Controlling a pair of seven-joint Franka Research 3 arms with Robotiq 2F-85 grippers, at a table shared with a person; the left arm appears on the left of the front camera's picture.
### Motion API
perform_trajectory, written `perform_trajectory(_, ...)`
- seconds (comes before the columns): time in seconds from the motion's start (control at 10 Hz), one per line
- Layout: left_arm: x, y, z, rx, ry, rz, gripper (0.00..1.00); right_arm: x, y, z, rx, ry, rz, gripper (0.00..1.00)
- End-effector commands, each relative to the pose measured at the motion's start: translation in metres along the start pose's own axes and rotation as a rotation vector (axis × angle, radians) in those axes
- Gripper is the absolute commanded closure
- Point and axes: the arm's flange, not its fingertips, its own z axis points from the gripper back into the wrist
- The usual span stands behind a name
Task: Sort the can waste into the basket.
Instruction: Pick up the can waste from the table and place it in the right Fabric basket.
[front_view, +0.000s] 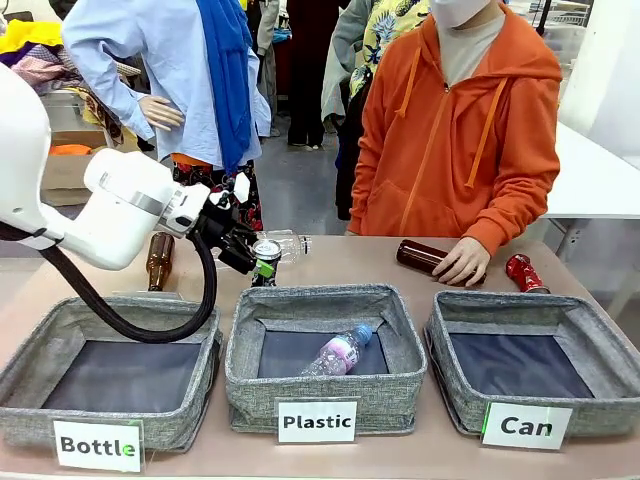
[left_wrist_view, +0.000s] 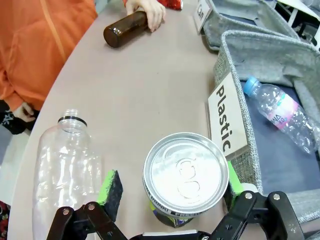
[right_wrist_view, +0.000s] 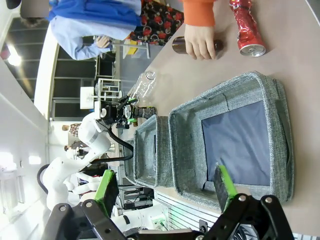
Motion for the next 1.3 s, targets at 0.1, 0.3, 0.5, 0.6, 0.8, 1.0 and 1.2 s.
perform_trajectory(0.1, 0.002, 0.006, -0.006, -0.009, -0.039, 0.0, 0.43, 0.003, 0.0, 0.0, 0.024, -0.011, 0.028, 0.0)
perform_trajectory(0.3, 0.001, 0.007, -0.007, -0.03, -0.058, 0.023, 1.0, 0.003, 0.0, 0.0, 0.024, -0.011, 0.028, 0.0)
perform_trajectory(0.5, 0.0, 0.007, -0.009, -0.044, -0.067, 0.025, 1.0, 0.003, 0.0, 0.0, 0.024, -0.011, 0.028, 0.0)
perform_trajectory(0.6, 0.001, 0.007, -0.008, -0.056, -0.075, 0.02, 0.87, 0.003, 0.0, 0.0, 0.024, -0.011, 0.028, 0.0)
perform_trajectory(0.8, 0.001, 0.006, -0.008, -0.071, -0.093, 0.018, 1.0, 0.003, 0.0, 0.0, 0.024, -0.011, 0.028, 0.0)
perform_trajectory(1.0, 0.003, 0.005, -0.001, -0.08, -0.115, 0.018, 1.0, 0.003, 0.0, 0.0, 0.024, -0.011, 0.028, 0.0)
perform_trajectory(1.2, 0.018, -0.011, 0.03, -0.085, -0.121, 0.006, 1.0, 0.003, 0.0, 0.0, 0.024, -0.011, 0.028, 0.0)
